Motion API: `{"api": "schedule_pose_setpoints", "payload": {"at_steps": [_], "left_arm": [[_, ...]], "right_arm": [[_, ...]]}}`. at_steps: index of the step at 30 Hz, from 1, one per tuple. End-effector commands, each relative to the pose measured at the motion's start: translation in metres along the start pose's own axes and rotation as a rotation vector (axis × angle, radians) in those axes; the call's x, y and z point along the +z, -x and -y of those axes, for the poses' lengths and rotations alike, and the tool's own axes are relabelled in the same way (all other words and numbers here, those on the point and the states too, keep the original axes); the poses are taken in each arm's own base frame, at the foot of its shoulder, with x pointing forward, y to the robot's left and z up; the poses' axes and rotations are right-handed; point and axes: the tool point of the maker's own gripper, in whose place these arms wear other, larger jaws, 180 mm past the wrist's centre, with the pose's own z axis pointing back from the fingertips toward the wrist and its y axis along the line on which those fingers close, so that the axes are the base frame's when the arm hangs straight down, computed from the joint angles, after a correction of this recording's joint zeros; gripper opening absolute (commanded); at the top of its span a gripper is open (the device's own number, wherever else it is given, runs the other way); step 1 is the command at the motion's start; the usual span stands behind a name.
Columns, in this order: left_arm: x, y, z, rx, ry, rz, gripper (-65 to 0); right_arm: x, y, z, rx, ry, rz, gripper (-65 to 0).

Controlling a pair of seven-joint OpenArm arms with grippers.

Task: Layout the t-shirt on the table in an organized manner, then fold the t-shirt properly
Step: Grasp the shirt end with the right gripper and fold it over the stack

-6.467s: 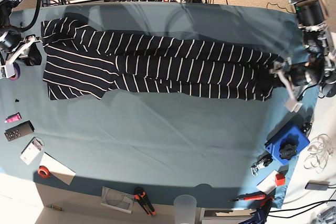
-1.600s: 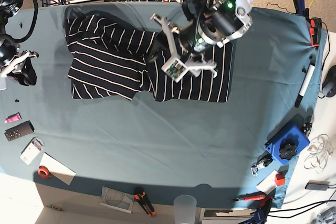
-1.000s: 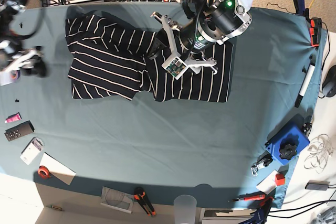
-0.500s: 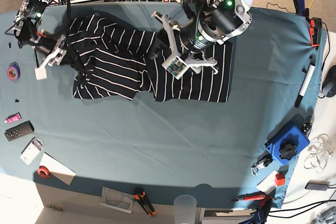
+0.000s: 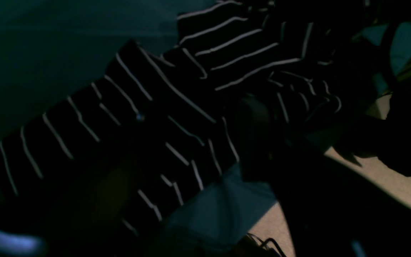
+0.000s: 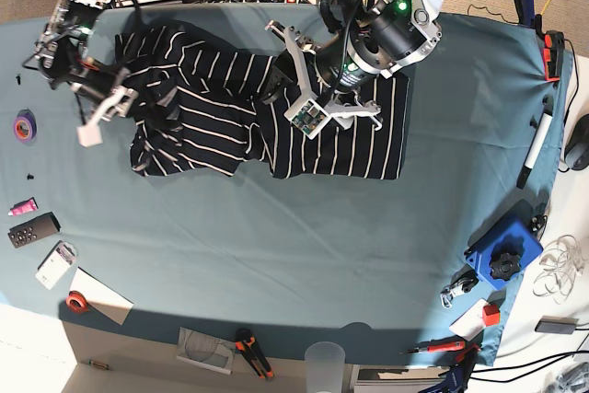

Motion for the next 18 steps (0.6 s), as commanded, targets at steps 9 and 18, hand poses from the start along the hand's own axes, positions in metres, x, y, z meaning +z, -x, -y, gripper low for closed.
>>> {"api": "schedule_pose_setpoints", "payload": {"at_steps": [9, 18], "left_arm": [[0.003, -0.015, 0.002, 0.004, 0.003, 0.073, -34.9], [0.017, -0.003, -0.07, -0.041, -0.406, 0.0, -65.0]], "right_arm": [[-0.008, -0.013, -0.021, 0.242, 0.097, -0.113, -57.6], [0.053, -0.082, 0.032, 0.547, 0.649, -0.072, -65.0]]}}
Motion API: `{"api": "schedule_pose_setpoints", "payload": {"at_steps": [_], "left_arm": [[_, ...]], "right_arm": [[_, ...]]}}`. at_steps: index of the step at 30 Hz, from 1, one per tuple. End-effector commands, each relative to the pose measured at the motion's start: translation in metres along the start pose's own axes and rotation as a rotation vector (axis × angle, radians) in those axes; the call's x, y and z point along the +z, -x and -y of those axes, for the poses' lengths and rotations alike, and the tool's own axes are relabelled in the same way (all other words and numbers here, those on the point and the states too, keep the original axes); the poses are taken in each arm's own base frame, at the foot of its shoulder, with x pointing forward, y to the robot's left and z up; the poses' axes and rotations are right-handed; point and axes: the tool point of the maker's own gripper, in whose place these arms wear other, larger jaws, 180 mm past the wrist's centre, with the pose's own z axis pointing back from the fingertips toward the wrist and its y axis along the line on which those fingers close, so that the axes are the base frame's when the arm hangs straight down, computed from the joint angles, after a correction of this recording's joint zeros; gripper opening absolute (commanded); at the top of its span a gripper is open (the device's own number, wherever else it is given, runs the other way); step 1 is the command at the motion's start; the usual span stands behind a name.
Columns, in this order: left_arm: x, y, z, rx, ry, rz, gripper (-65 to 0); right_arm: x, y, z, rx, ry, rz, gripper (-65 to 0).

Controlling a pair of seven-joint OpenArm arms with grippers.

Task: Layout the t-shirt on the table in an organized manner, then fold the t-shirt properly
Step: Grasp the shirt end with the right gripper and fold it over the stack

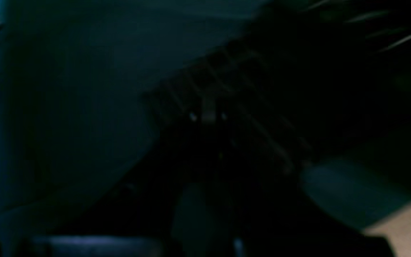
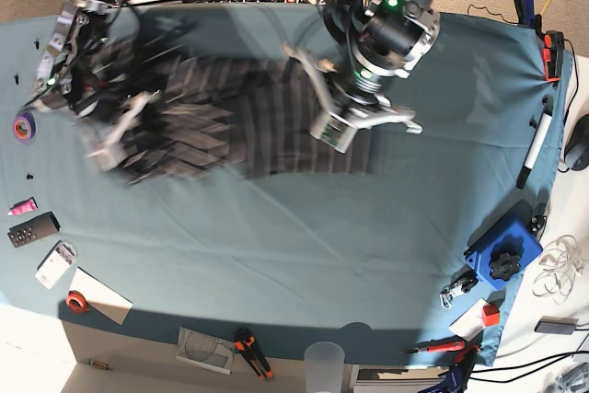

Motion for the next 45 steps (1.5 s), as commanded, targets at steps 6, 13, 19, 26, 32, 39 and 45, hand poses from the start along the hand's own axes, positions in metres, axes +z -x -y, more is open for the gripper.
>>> {"api": "schedule_pose_setpoints", "payload": {"at_steps": [6, 13, 19, 26, 32, 39, 45], "left_arm": [[0.003, -0.01, -0.01, -0.025, -0.052, 0.034, -65.0], [0.003, -0.01, -0.01, -0.026, -0.053, 0.034, -65.0], [0.004, -0.005, -0.024, -0.069, -0.13, 0.007, -65.0], [0.008, 0.015, -0.069, -0.013, -0.255, -0.057, -65.0], [0.017, 0.034, -0.119, 0.143, -0.339, -0.078, -65.0], [0.021, 0.041, -0.134, 0.286, -0.299, -0.056, -65.0], [0.02, 0.044, -0.126, 0.273, -0.258, -0.062, -65.0]], "right_arm": [[0.041, -0.049, 0.08, 0.059, 0.34, 0.044, -65.0], [0.043, -0.06, 0.07, 0.161, 0.418, -0.046, -65.0], [0.047, -0.096, 0.007, 0.362, 0.446, 0.009, -65.0], [0.029, -0.093, -0.055, 0.55, 0.396, 0.005, -65.0], [0.008, -0.075, -0.115, 0.654, 0.278, -0.007, -65.0], [-0.003, -0.065, -0.154, 0.681, 0.181, 0.001, -65.0], [-0.008, -0.03, -0.163, 0.678, 0.131, -0.055, -52.4]]}}
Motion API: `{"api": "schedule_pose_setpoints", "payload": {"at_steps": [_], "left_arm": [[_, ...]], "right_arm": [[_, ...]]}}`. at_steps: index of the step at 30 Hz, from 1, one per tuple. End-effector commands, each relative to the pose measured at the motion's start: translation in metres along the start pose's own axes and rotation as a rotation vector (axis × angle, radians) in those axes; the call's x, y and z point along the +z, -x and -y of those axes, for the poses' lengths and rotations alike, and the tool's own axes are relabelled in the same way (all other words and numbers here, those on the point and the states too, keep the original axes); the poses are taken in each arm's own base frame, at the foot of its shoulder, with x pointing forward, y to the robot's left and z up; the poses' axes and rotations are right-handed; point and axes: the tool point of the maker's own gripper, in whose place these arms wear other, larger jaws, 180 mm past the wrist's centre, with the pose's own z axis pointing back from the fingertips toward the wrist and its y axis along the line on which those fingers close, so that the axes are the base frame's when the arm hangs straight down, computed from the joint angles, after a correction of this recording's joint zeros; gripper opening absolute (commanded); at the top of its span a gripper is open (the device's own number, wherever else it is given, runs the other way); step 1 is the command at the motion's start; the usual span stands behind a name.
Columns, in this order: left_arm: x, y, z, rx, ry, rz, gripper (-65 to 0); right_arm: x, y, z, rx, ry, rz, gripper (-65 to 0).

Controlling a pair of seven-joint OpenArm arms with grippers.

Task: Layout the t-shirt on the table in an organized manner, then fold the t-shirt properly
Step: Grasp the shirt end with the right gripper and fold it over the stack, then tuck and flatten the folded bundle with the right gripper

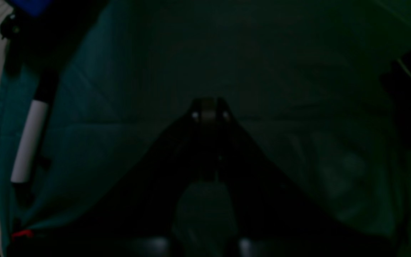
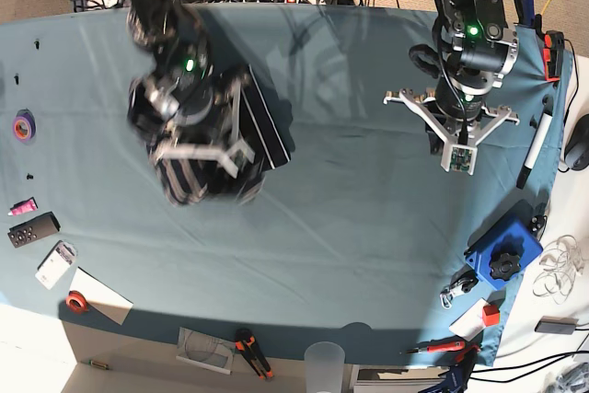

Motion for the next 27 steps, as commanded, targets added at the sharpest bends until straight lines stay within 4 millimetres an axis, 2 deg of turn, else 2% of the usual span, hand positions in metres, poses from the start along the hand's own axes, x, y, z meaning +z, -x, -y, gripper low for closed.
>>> {"api": "schedule_pose_setpoints", "payload": {"at_steps": [1, 5, 9, 12, 23, 27], "left_arm": [[0.003, -0.009, 0.0, -0.001, 0.003, 0.039, -65.0], [0.004, -0.006, 0.005, 0.016, 0.031, 0.034, -65.0], [0.004, -0.007, 0.006, 0.016, 0.032, 0.043, -65.0], [0.004, -0.006, 0.006, 0.016, 0.032, 0.041, -65.0], [0.005, -0.001, 0.007, 0.017, 0.033, 0.034, -65.0], [0.005, -0.001, 0.007, 0.017, 0.033, 0.034, -65.0]], "right_arm": [[0.003, -0.004, 0.005, -0.003, 0.017, 0.019, -49.3], [0.011, -0.002, 0.008, -0.007, 0.031, -0.007, -48.4], [0.036, -0.027, 0.028, 0.008, 0.129, 0.108, -48.4], [0.048, -0.041, 0.033, 0.009, 0.154, 0.178, -48.4], [0.051, -0.045, 0.037, 0.009, 0.166, 0.19, -48.4], [0.064, -0.063, 0.046, 0.008, 0.196, 0.27, -48.4]]}}
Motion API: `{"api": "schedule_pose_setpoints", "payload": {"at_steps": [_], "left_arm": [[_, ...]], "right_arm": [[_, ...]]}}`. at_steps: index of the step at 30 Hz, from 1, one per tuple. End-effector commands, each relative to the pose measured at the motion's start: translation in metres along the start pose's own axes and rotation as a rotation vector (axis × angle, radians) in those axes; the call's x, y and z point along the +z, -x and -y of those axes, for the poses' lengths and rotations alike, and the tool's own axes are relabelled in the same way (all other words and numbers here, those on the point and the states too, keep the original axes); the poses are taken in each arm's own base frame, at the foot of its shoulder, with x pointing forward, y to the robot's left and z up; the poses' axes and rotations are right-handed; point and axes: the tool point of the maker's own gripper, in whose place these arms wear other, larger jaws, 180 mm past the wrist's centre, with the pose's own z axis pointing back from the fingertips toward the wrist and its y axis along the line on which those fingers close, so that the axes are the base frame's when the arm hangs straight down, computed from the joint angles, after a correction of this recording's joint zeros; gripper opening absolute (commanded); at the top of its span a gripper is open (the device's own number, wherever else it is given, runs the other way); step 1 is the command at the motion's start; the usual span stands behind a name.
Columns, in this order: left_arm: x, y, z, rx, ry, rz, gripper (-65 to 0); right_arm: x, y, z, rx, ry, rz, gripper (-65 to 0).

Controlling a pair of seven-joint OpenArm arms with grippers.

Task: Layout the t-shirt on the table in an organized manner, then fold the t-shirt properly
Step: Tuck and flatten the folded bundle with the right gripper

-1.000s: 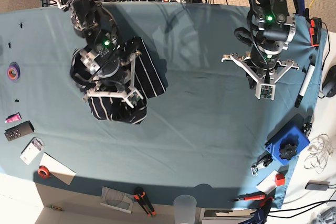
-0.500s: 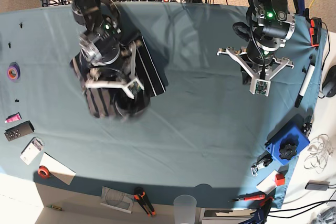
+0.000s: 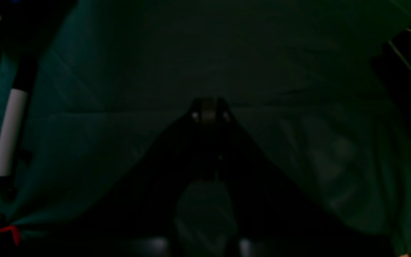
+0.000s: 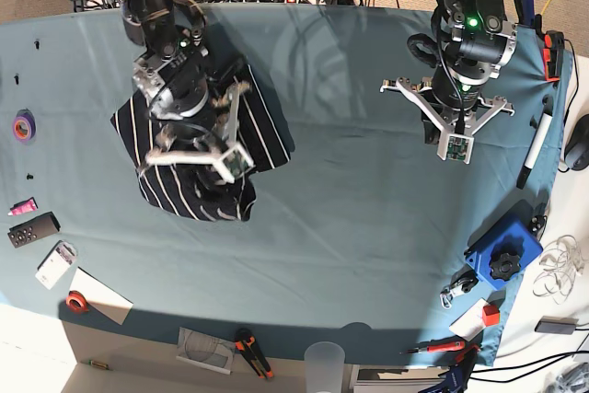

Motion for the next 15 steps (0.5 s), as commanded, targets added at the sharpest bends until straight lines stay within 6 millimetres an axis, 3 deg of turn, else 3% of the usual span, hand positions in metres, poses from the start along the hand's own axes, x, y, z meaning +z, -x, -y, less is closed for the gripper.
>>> {"api": "schedule_pose_setpoints", "payload": {"at_steps": [1, 6, 9, 12, 15], "left_arm": [[0.003, -0.011, 0.0, 0.0, -0.001, 0.044, -65.0], [0.003, -0.011, 0.0, 0.0, -0.001, 0.044, -65.0], [0.003, -0.011, 0.0, 0.0, 0.0, 0.045, -65.0], [0.003, -0.011, 0.0, 0.0, 0.0, 0.045, -65.0], [0.003, -0.011, 0.0, 0.0, 0.0, 0.045, -65.0]], "right_arm": [[0.009, -0.021, 0.012, -0.002, 0.038, 0.091, -48.4], [0.038, -0.062, 0.023, -0.007, 0.075, 0.297, -48.5], [0.04, -0.068, 0.029, -0.011, 0.101, 0.333, -48.5], [0.043, -0.053, 0.077, -0.133, 0.274, 0.302, -49.6], [0.028, -0.009, 0.122, -0.254, 0.384, 0.189, -57.1]]}}
